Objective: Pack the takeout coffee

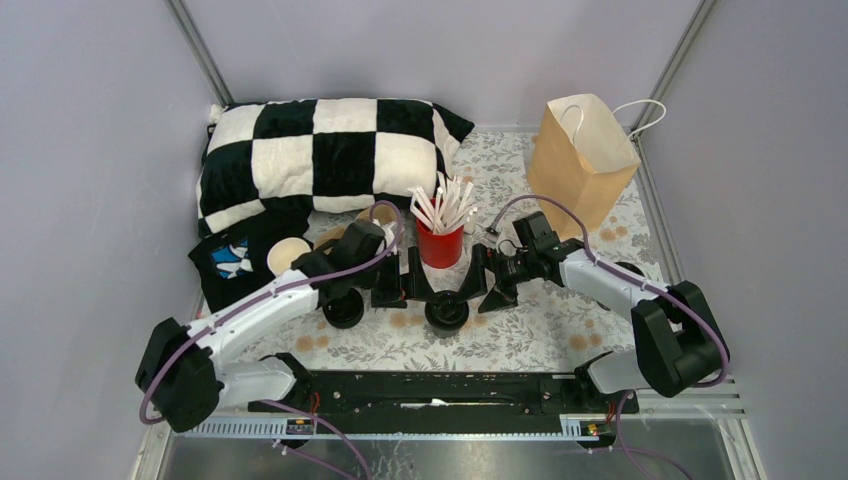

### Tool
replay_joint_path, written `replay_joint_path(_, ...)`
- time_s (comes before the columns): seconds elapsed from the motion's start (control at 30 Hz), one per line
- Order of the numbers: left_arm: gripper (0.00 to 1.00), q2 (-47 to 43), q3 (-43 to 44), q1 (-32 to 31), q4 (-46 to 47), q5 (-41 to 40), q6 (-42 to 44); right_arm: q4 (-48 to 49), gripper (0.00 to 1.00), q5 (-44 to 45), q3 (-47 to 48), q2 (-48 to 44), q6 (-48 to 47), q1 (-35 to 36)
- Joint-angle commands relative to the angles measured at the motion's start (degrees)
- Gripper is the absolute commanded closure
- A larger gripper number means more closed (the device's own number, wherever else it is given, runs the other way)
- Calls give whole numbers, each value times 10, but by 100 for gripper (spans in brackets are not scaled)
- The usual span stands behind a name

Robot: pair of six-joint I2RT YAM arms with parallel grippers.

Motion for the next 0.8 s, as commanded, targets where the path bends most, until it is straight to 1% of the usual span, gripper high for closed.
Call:
replay_joint_path(0.0, 8, -54, -25, 21, 53, 49, -36, -12, 0, -32, 12, 12, -11, -4)
replay_joint_path(0.07, 7, -55, -34, 26, 57, 55, -40, -9, 0, -40, 11, 18, -16, -4)
replay_joint_path(0.1, 9, -53, -36, 29, 54, 59, -41, -7, 0, -44, 12, 22, -16, -4)
replay_joint_path(0.17, 17, -55, -40, 30, 49, 55, -46, 0, 1, -51, 15, 33, -15, -4)
replay_joint_path(0.27, 33, -53, -41, 34, 24, 44, -50, 8, 3, -52, 20, 44, -12, -3)
replay_joint_path(0.4, 44, -44, -41, 34, 6, 45, -50, 25, 7, -55, 17, 56, -3, -3)
replay_joint_path(0.53, 49, -21, -47, 34, 12, 60, -50, 34, 9, -51, 10, 63, -5, -2)
replay_joint_path(0.6, 50, -7, -45, 34, 13, 69, -44, 38, 10, -50, 6, 68, -4, -2)
replay_joint_path(0.77, 46, 6, -42, 34, 24, 67, -35, 38, 11, -45, -3, 67, -5, -2)
